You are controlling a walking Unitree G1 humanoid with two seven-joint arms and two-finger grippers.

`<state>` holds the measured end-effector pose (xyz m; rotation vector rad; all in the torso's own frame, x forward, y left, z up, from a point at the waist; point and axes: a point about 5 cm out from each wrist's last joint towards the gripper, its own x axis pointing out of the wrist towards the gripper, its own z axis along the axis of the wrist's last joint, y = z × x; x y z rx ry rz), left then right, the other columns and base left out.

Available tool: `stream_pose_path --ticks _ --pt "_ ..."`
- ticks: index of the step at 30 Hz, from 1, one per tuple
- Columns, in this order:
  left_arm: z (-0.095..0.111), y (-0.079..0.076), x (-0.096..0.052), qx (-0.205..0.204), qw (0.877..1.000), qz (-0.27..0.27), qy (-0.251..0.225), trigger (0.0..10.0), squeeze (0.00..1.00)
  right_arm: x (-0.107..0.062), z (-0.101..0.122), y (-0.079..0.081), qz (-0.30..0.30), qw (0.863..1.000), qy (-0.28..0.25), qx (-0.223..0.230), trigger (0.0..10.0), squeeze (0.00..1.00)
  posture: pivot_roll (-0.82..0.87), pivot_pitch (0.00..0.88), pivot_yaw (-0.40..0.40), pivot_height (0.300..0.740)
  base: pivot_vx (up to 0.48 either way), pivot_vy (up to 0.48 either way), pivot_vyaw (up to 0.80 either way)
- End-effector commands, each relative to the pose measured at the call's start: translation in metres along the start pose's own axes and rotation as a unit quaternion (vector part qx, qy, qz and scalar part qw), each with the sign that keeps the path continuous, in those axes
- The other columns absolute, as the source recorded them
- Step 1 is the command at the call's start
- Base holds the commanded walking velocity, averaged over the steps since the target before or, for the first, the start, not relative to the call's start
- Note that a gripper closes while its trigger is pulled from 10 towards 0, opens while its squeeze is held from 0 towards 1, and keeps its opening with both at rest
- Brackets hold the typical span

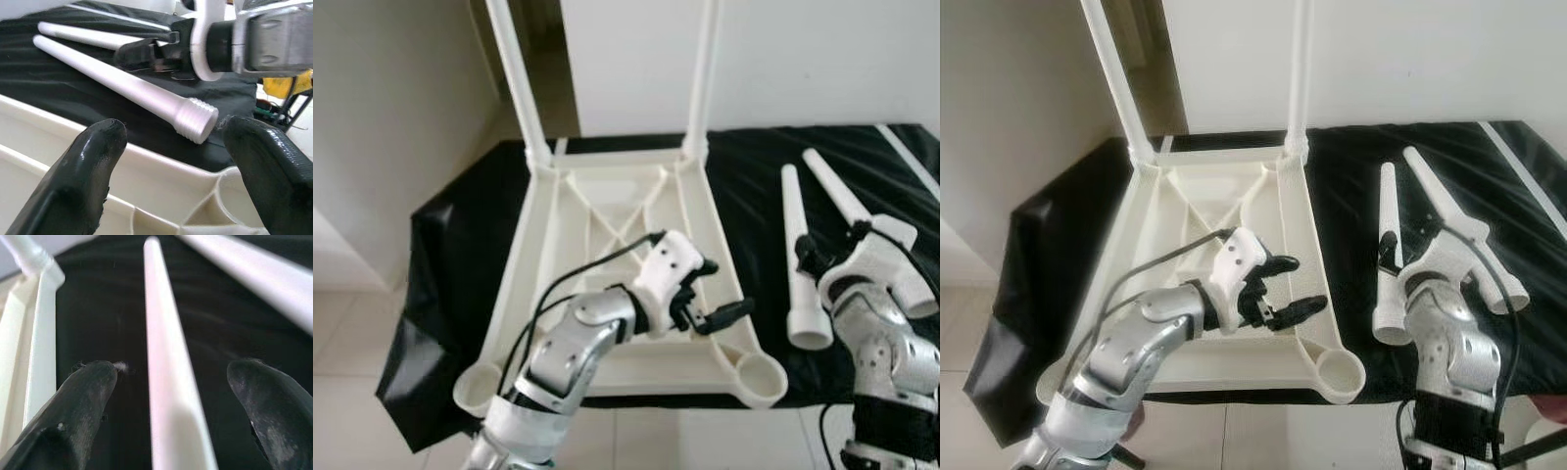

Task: Building children table

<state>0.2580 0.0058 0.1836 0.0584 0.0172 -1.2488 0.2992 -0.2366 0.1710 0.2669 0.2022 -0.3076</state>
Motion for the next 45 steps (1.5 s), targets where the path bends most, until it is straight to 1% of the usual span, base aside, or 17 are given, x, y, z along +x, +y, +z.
stream_pose_path --ticks 1,4,5,6,9,11,12,13,18,22,24,25,29,33,37,40,45 --pt "-0.001 -0.004 -0.002 0.001 0.999 -0.033 0.006 10.0 0.0 0.003 -0.005 0.001 -0.002 1.0 0.027 -0.003 10.0 0.0 0.01 0.0 0.033 0.74 0.0 0.0 0.0" --pt "-0.002 -0.007 -0.005 -0.008 1.0 -0.024 0.012 10.0 0.0 0.015 0.0 0.008 0.002 0.998 0.068 0.011 10.0 0.0 0.02 0.0 0.032 0.74 0.0 0.0 0.0" --pt "-0.002 -0.007 -0.005 -0.008 1.0 -0.024 0.012 10.0 0.0 0.015 0.0 0.008 0.002 0.998 0.068 0.011 10.0 0.0 0.02 0.0 0.032 0.74 0.0 0.0 0.0" --pt "-0.003 -0.009 -0.008 -0.015 1.0 -0.021 0.015 10.0 0.0 0.02 0.002 0.011 0.002 0.996 0.084 0.001 10.0 0.0 0.04 0.0 0.029 0.74 0.0 0.0 0.0" --pt "-0.003 -0.01 -0.009 -0.016 1.0 -0.02 0.016 10.0 0.0 0.021 0.003 0.012 0.002 0.997 0.083 -0.002 10.0 0.0 0.04 0.0 0.029 0.74 0.0 0.0 0.0" --pt "-0.003 -0.011 -0.01 -0.018 0.999 -0.018 0.019 10.0 0.0 0.022 0.002 0.014 0.005 0.996 0.095 0.0 10.0 0.0 0.04 0.0 0.027 0.74 0.0 0.0 0.0" --pt "-0.004 -0.011 -0.011 -0.021 0.999 -0.015 0.023 10.0 0.0 0.024 0.003 0.016 0.002 0.994 0.104 0.01 10.0 0.0 0.05 0.0 0.025 0.74 0.0 0.0 0.0" --pt "-0.004 -0.012 -0.013 -0.026 0.999 -0.009 0.027 10.0 0.0 0.028 0.002 0.018 -0.003 0.992 0.128 0.017 10.0 0.0 0.05 0.0 0.021 0.74 0.0 0.0 0.0" --pt "-0.004 -0.012 -0.014 -0.028 0.999 -0.007 0.028 10.0 0.0 0.029 0.002 0.018 -0.006 0.991 0.134 0.019 10.0 0.0 0.06 0.002 0.019 0.74 0.0 0.0 0.0" --pt "-0.004 -0.012 -0.015 -0.034 0.999 0.003 0.029 10.0 0.0 0.031 0.002 0.016 -0.024 0.988 0.154 0.001 10.0 0.0 0.06 0.011 0.014 0.74 0.0 0.0 0.0" --pt "-0.004 -0.012 -0.017 -0.04 0.999 0.012 0.031 10.0 0.0 0.033 0.0 0.01 -0.05 0.985 0.165 -0.017 10.0 0.0 0.07 0.016 0.01 0.74 0.0 0.0 0.0" --pt "-0.004 -0.012 -0.017 -0.04 0.999 0.013 0.031 10.0 0.0 0.034 0.0 0.01 -0.053 0.985 0.165 -0.018 10.0 0.0 0.07 0.016 0.01 0.74 0.0 0.0 0.0" --pt "-0.004 -0.011 -0.017 -0.045 0.998 0.019 0.031 10.0 0.0 0.03 0.007 0.015 -0.046 0.991 0.117 -0.044 10.0 0.0 0.06 0.013 0.008 0.74 0.0 0.0 0.0" --pt "-0.003 -0.011 -0.017 -0.046 0.998 0.02 0.032 10.0 0.0 0.027 0.003 0.013 -0.067 0.987 0.139 -0.035 10.0 0.0 0.06 0.011 0.008 0.74 0.0 0.0 0.0" --pt "-0.003 -0.011 -0.017 -0.047 0.998 0.02 0.032 10.0 0.0 0.025 -0.003 0.013 -0.069 0.985 0.157 -0.03 10.0 0.0 0.05 0.012 0.011 0.74 0.0 0.0 0.0" --pt "-0.002 -0.011 -0.016 -0.046 0.998 0.02 0.033 10.0 0.0 0.024 -0.014 0.01 -0.083 0.978 0.191 -0.027 10.0 0.0 0.05 0.014 0.012 0.74 0.0 0.0 0.0" --pt "-0.002 -0.009 -0.017 -0.045 0.998 0.022 0.034 10.0 0.0 0.024 -0.026 0.007 -0.096 0.969 0.225 -0.029 10.0 0.0 0.05 0.016 0.012 0.74 0.0 0.0 0.0"
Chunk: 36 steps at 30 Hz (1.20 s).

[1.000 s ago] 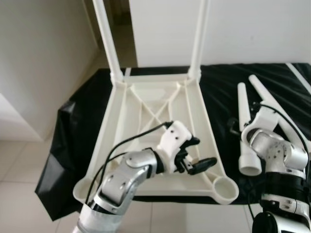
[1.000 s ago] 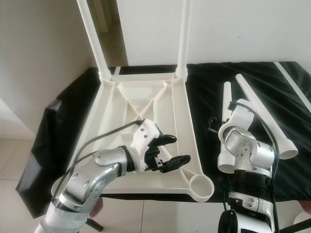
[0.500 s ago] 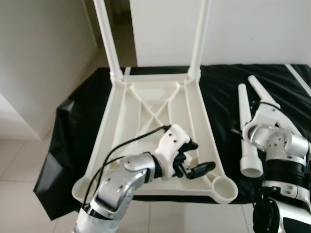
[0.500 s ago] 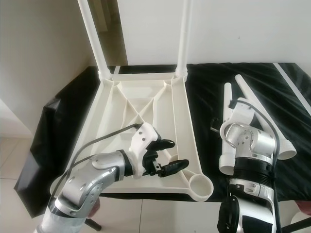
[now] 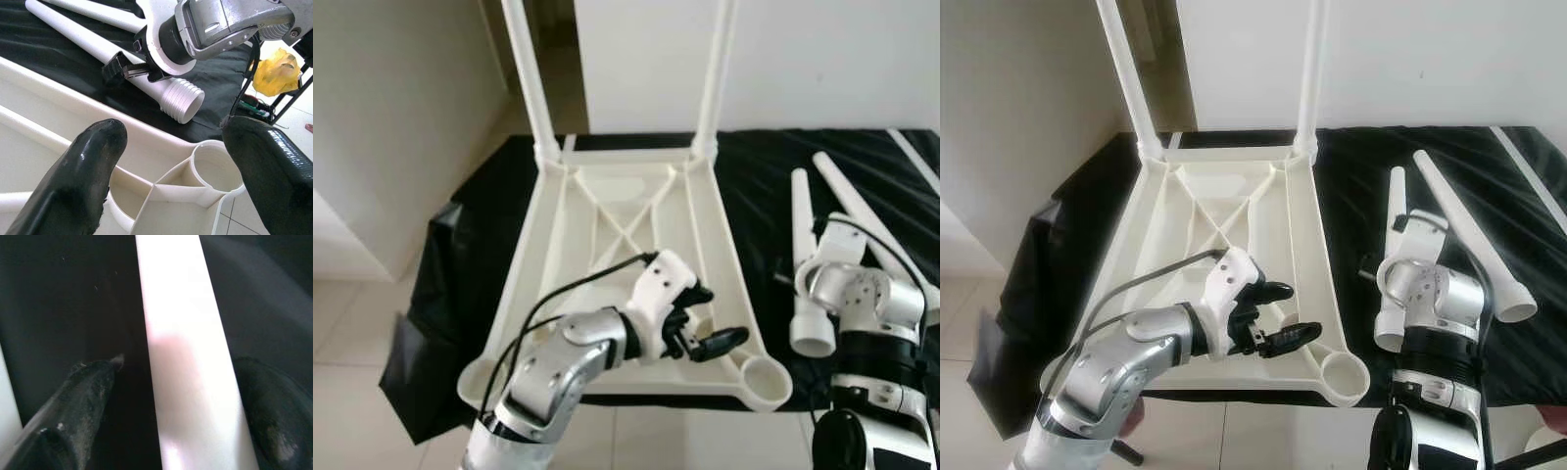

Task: Building children table

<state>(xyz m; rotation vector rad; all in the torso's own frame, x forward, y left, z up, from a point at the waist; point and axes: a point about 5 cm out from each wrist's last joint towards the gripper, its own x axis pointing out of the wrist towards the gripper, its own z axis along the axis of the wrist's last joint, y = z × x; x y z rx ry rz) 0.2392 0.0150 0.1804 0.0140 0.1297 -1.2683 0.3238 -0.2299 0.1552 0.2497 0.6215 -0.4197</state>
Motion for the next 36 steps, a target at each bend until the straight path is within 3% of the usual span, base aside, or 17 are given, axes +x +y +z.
stream_pose_path --ticks 1,10,11,12,13,14,17,18,27,28,29,30,31,33,34,36 --pt "0.002 0.006 -0.002 0.002 0.999 0.034 0.002 10.0 0.0 0.006 -0.015 -0.003 -0.012 0.999 0.041 0.001 10.0 0.0 0.05 0.016 0.012 0.74 0.0 0.0 0.0" --pt "0.002 0.008 -0.002 0.001 0.999 0.044 0.0 10.0 0.0 0.01 -0.024 -0.005 -0.016 0.997 0.073 0.006 10.0 0.0 0.05 0.015 0.016 0.74 0.0 0.0 0.0" --pt "0.003 0.009 -0.002 0.001 0.999 0.045 -0.001 10.0 0.0 0.011 -0.024 -0.005 -0.015 0.997 0.078 0.011 8.2 0.0 0.05 0.014 0.015 0.74 0.0 0.0 0.0" --pt "0.003 0.009 -0.002 0.001 0.999 0.046 -0.001 10.0 0.0 0.012 -0.024 -0.004 -0.014 0.996 0.084 0.017 4.8 0.0 0.05 0.015 0.015 0.74 0.0 0.0 0.0" --pt "0.004 0.009 -0.002 0.0 0.999 0.046 -0.002 10.0 0.0 0.012 -0.024 -0.004 -0.013 0.996 0.088 0.02 4.8 0.0 0.05 0.013 0.016 0.74 0.0 0.0 0.0" --pt "0.004 0.01 -0.001 0.002 0.999 0.047 -0.002 10.0 0.0 0.013 -0.024 -0.004 -0.011 0.995 0.094 0.029 1.7 0.0 0.05 0.011 0.016 0.74 0.0 0.0 0.0" --pt "0.004 0.01 -0.001 0.003 0.999 0.048 -0.003 10.0 0.0 0.013 -0.025 -0.004 -0.009 0.995 0.098 0.036 1.7 0.0 0.05 0.011 0.016 0.74 0.0 0.0 0.0" --pt "0.004 0.011 -0.001 0.004 0.999 0.049 -0.003 10.0 0.0 0.014 -0.025 -0.004 -0.013 0.994 0.098 0.036 0.0 0.0 0.05 0.009 0.017 0.74 0.0 0.0 0.0" --pt "0.009 0.017 0.002 0.011 0.998 0.056 -0.009 10.0 0.0 0.015 -0.021 -0.004 -0.005 0.995 0.093 0.035 0.0 0.0 0.04 0.0 0.018 0.74 0.0 0.0 0.0" --pt "0.011 0.021 0.004 0.012 0.998 0.062 -0.014 10.0 0.0 0.013 -0.01 0.002 0.019 0.998 0.056 0.016 0.0 0.0 0.03 0.0 0.021 0.74 0.0 0.0 0.0" --pt "0.011 0.021 0.004 0.012 0.998 0.062 -0.014 10.0 0.0 0.013 -0.01 0.002 0.019 0.998 0.056 0.016 0.0 0.0 0.03 0.0 0.021 0.74 0.0 0.0 0.0" --pt "0.013 0.025 0.005 0.01 0.997 0.068 -0.018 10.0 0.0 0.008 0.0 0.008 0.046 0.999 0.02 0.003 0.7 0.0 0.03 0.0 0.021 0.74 0.0 0.0 0.0" --pt "0.015 0.029 0.007 0.007 0.997 0.074 -0.021 10.0 0.0 0.002 0.011 0.014 0.074 0.997 -0.021 -0.01 8.2 0.0 0.02 0.0 0.022 0.74 0.0 0.0 0.0" --pt "0.017 0.032 0.009 0.004 0.996 0.08 -0.023 10.0 0.0 -0.003 0.018 0.019 0.092 0.994 -0.046 -0.019 8.2 0.0 0.01 0.0 0.022 0.74 0.0 0.0 0.0" --pt "0.019 0.036 0.011 -0.001 0.996 0.089 -0.023 10.0 0.0 -0.007 0.024 0.022 0.116 0.991 -0.07 -0.019 10.0 0.0 0.01 0.0 0.023 0.74 0.0 0.0 0.0" --pt "0.02 0.039 0.012 -0.006 0.995 0.096 -0.023 10.0 0.0 -0.01 0.029 0.024 0.13 0.987 -0.093 -0.021 10.0 0.0 0.0 0.0 0.023 0.74 0.0 0.0 0.0"
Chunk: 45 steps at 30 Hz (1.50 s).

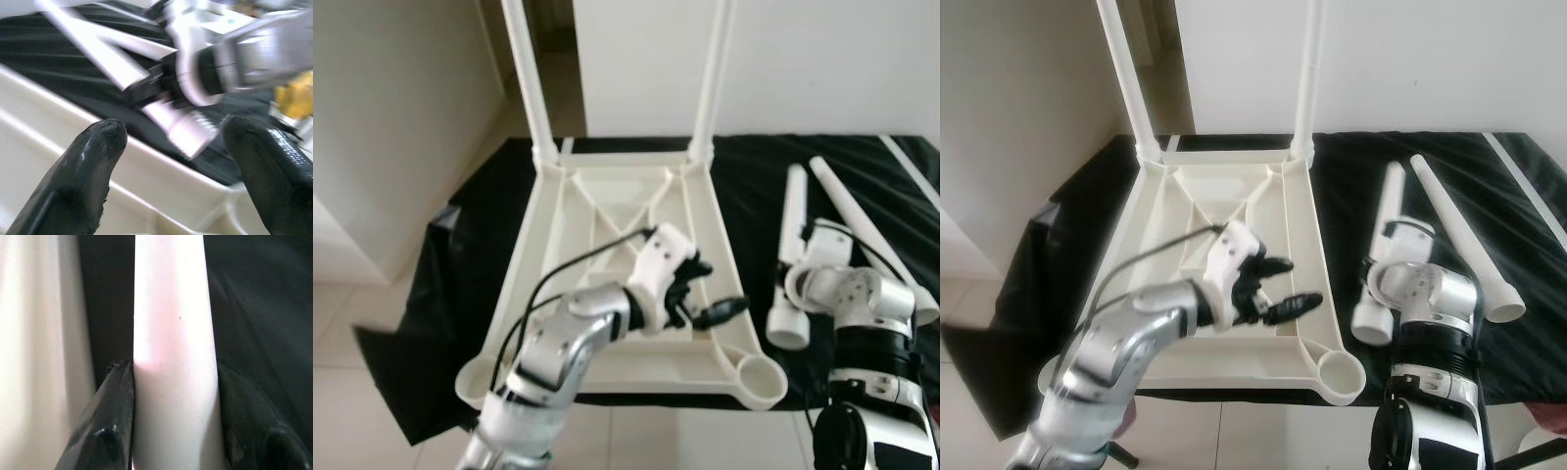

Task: Building children table

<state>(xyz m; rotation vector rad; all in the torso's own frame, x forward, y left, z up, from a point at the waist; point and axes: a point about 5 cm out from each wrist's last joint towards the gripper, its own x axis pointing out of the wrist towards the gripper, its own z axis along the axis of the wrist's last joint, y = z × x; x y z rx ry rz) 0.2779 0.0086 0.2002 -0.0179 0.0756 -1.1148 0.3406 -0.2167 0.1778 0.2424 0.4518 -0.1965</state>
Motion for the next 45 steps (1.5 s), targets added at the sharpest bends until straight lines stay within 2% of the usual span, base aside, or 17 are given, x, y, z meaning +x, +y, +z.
stream_pose_path --ticks 1,2,4,6,12,14,15,18,20,21,22,25,26,29,32,36,45 --pt "0.0 0.011 0.002 -0.007 0.999 0.031 0.001 10.0 0.0 -0.009 0.021 0.004 0.013 0.994 -0.1 -0.042 10.0 0.0 0.0 0.0 0.024 0.74 0.0 0.0 0.0" --pt "0.0 0.011 0.002 -0.007 0.999 0.031 0.001 10.0 0.0 -0.009 0.021 0.004 0.013 0.994 -0.1 -0.042 10.0 0.0 0.0 0.0 0.024 0.74 0.0 0.0 0.0" --pt "0.004 0.014 0.004 -0.007 0.999 0.034 -0.008 10.0 0.0 -0.015 0.03 0.004 0.001 0.982 -0.166 -0.087 10.0 0.0 -0.01 0.0 0.025 0.74 0.0 0.0 0.0" --pt "0.004 0.014 0.005 -0.007 0.999 0.034 -0.01 10.0 0.0 -0.017 0.031 0.004 -0.001 0.979 -0.181 -0.098 10.0 0.0 -0.01 0.0 0.025 0.74 0.0 0.0 0.0" --pt "0.011 0.019 0.015 0.005 0.999 0.046 -0.023 10.0 0.0 -0.024 0.027 0.003 0.061 0.977 -0.196 -0.06 10.0 0.0 -0.01 0.0 0.019 0.74 0.0 0.0 0.0" --pt "0.018 0.025 0.021 0.012 0.997 0.068 -0.038 10.0 0.0 -0.035 0.019 0.008 0.153 0.965 -0.213 -0.015 10.0 0.0 0.0 0.0 0.014 0.74 0.0 0.0 0.0" --pt "0.021 0.029 0.024 0.01 0.996 0.082 -0.04 10.0 0.0 -0.038 0.015 0.008 0.157 0.963 -0.22 -0.016 10.0 0.0 0.0 0.0 0.015 0.74 0.0 0.0 0.0" --pt "0.024 0.039 0.027 -0.012 0.993 0.11 -0.046 10.0 0.0 -0.045 0.009 0.017 0.187 0.953 -0.235 -0.032 10.0 0.0 0.0 0.0 0.02 0.74 0.0 0.0 0.0" --pt "0.021 0.05 0.025 -0.073 0.99 0.111 -0.05 10.0 0.0 -0.052 0.003 0.03 0.229 0.942 -0.24 -0.043 10.0 0.0 -0.01 0.0 0.032 0.74 0.0 0.0 0.0" --pt "0.021 0.05 0.025 -0.073 0.99 0.111 -0.05 10.0 0.0 -0.052 0.003 0.03 0.229 0.942 -0.24 -0.043 10.0 0.0 -0.01 0.0 0.032 0.74 0.0 0.0 0.0" --pt "0.018 0.056 0.025 -0.083 0.989 0.118 -0.04 10.0 0.0 -0.058 0.002 0.038 0.248 0.93 -0.264 -0.067 10.0 0.0 -0.01 0.0 0.034 0.74 0.0 0.0 0.0" --pt "0.015 0.065 0.025 -0.074 0.988 0.134 -0.024 10.0 0.0 -0.069 0.001 0.049 0.288 0.902 -0.303 -0.106 10.0 0.0 -0.01 0.0 0.031 0.74 0.0 0.0 0.0" --pt "0.015 0.067 0.025 -0.073 0.987 0.139 -0.022 10.0 0.0 -0.072 0.001 0.051 0.298 0.896 -0.309 -0.112 10.0 0.0 -0.01 0.0 0.031 0.74 0.0 0.0 0.0" --pt "0.016 0.069 0.025 -0.06 0.988 0.143 -0.018 10.0 0.0 -0.074 0.002 0.054 0.31 0.891 -0.313 -0.109 10.0 0.0 0.0 0.0 0.034 0.74 0.0 0.0 0.0" --pt "0.024 0.076 0.027 -0.045 0.986 0.154 -0.036 10.0 0.0 -0.083 0.0 0.061 0.365 0.872 -0.309 -0.101 10.0 0.0 -0.01 0.0 0.04 0.74 0.0 0.0 0.0" --pt "0.033 0.08 0.03 -0.024 0.986 0.16 -0.051 10.0 0.0 -0.087 -0.003 0.063 0.383 0.866 -0.308 -0.097 10.0 0.0 -0.01 0.0 0.038 0.74 0.0 0.0 0.0" --pt "0.058 0.088 0.034 -0.014 0.985 0.15 -0.089 10.0 0.0 -0.086 -0.015 0.066 0.397 0.863 -0.296 -0.106 10.0 0.0 -0.01 0.0 0.037 0.74 0.0 0.0 0.0"
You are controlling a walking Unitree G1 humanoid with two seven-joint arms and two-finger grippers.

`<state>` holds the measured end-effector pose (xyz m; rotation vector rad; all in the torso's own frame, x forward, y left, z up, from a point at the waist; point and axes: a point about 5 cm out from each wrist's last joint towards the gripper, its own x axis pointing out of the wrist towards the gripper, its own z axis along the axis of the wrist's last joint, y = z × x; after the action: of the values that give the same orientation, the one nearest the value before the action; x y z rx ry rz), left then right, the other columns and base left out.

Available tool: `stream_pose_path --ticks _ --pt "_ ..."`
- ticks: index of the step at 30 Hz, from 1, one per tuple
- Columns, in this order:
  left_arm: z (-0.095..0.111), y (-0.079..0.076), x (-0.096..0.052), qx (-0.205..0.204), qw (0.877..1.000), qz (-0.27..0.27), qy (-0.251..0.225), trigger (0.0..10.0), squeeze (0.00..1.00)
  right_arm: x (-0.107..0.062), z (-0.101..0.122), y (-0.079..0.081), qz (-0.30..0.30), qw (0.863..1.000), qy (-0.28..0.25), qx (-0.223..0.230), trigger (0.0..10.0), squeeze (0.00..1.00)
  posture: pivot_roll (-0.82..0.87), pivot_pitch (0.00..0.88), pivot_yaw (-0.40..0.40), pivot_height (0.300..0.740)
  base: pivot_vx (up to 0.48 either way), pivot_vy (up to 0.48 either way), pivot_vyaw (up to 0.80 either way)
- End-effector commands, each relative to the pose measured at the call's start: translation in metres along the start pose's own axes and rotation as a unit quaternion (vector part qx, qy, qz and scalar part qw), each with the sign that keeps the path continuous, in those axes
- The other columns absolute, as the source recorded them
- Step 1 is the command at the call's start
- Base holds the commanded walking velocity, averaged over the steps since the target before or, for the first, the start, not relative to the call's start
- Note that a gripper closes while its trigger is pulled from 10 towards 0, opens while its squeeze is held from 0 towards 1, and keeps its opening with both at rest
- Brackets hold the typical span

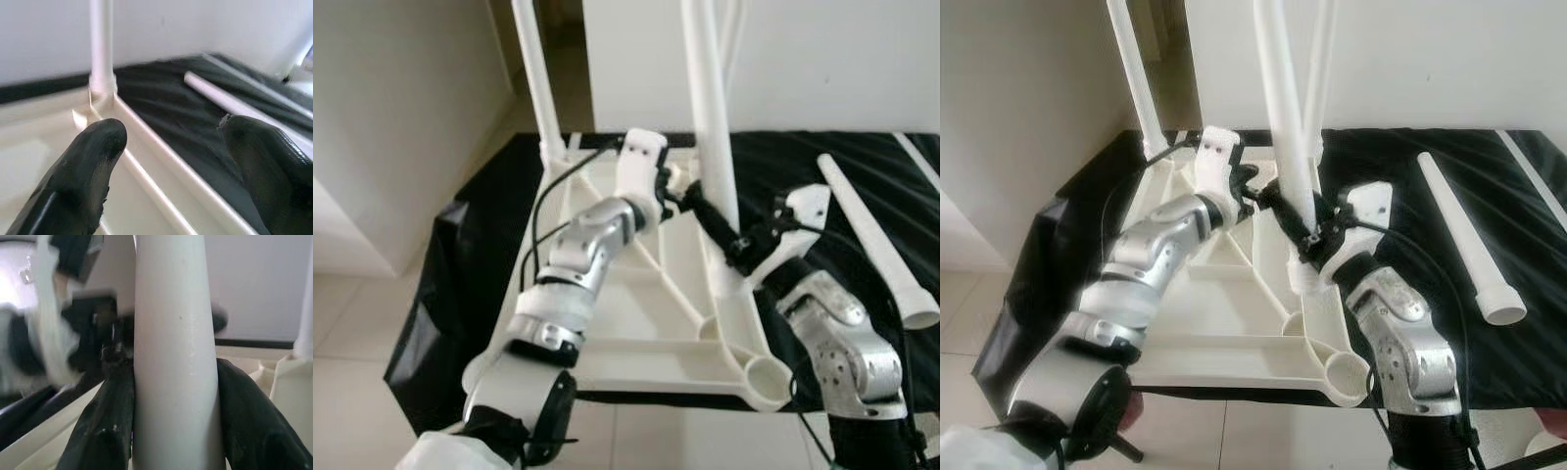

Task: Building children table

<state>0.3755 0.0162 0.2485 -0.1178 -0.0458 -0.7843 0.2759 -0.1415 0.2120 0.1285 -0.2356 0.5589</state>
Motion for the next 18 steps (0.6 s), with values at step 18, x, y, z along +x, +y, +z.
stream_pose_path --ticks 18 --pt "0.041 -0.067 0.01 -0.024 0.972 -0.218 -0.085 10.0 0.0 -0.002 -0.014 0.001 0.001 1.0 0.021 -0.018 10.0 0.0 -0.02 0.0 0.053 0.74 0.0 0.0 0.0"
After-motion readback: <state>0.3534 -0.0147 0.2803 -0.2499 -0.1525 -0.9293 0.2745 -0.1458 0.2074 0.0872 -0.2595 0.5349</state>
